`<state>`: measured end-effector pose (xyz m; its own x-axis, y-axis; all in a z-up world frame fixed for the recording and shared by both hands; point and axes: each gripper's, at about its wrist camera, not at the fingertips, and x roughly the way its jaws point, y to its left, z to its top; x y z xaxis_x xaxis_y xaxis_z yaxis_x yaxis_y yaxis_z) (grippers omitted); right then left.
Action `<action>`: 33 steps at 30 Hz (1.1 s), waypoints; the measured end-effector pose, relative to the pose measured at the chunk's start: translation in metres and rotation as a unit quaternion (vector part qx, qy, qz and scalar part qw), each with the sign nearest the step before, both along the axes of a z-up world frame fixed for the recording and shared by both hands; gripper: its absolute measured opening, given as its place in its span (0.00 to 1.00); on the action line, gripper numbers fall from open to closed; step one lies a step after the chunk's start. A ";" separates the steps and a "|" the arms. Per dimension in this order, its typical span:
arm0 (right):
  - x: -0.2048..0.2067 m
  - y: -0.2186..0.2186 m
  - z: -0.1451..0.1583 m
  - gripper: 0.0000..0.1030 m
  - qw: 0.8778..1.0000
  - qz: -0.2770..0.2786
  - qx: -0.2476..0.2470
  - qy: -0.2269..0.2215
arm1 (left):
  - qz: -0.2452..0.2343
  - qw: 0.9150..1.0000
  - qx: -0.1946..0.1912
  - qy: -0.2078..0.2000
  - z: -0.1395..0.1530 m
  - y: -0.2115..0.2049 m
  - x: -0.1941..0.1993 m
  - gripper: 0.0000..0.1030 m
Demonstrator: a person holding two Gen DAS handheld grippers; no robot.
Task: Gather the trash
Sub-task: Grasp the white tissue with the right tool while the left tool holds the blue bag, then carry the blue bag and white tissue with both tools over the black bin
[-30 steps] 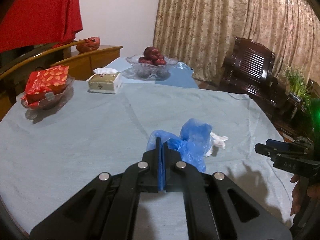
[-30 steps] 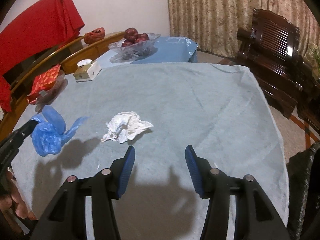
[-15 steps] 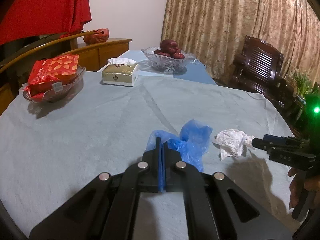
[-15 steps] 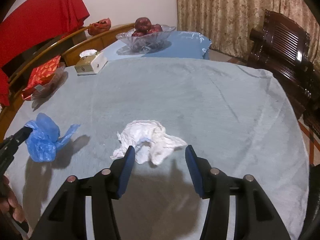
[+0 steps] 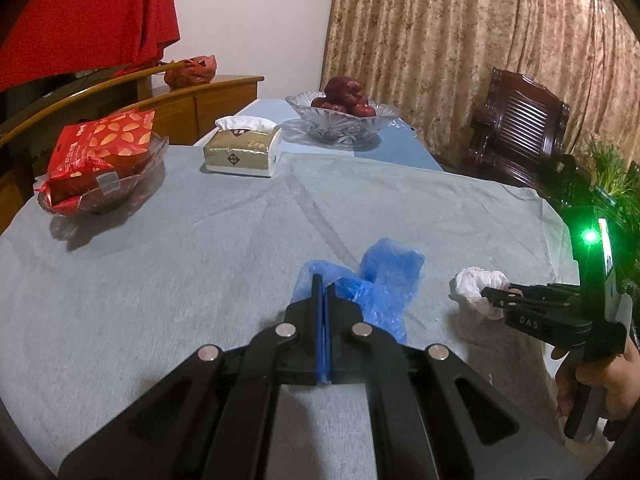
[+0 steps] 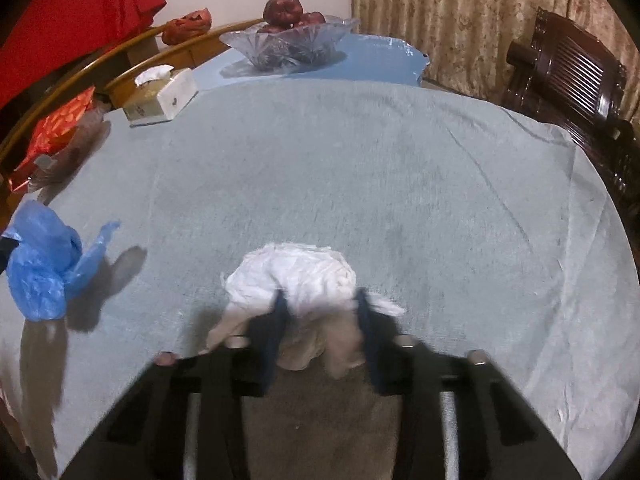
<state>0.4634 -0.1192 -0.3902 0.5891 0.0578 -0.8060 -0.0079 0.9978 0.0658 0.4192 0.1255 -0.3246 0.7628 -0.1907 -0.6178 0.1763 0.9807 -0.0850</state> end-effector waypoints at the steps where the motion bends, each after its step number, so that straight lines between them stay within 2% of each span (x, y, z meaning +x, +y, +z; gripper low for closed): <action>1: -0.002 -0.003 0.002 0.16 1.000 0.000 0.005 0.000 | -0.001 1.000 0.001 -0.001 0.002 -0.001 -0.001 0.00; 6: -0.024 -0.013 0.021 0.14 1.000 -0.006 0.015 -0.012 | -0.004 1.000 0.003 -0.007 0.015 -0.008 -0.008 0.00; 13: -0.068 -0.051 0.065 0.14 0.999 -0.036 0.020 -0.036 | -0.017 1.000 0.005 -0.020 0.045 -0.028 -0.027 0.00; 21: -0.134 -0.094 0.104 0.14 0.996 -0.066 0.009 -0.054 | -0.046 0.999 0.005 -0.021 0.071 -0.071 -0.068 0.00; 33: -0.218 -0.152 0.142 0.14 0.991 -0.112 0.000 -0.073 | -0.080 0.997 0.000 -0.009 0.093 -0.131 -0.121 0.00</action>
<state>0.2455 -0.2708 -0.2486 0.6984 -0.0865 -0.7105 0.2034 0.9757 0.0812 0.2986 -0.0059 -0.2312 0.7341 -0.3109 -0.6037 0.3325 0.9397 -0.0796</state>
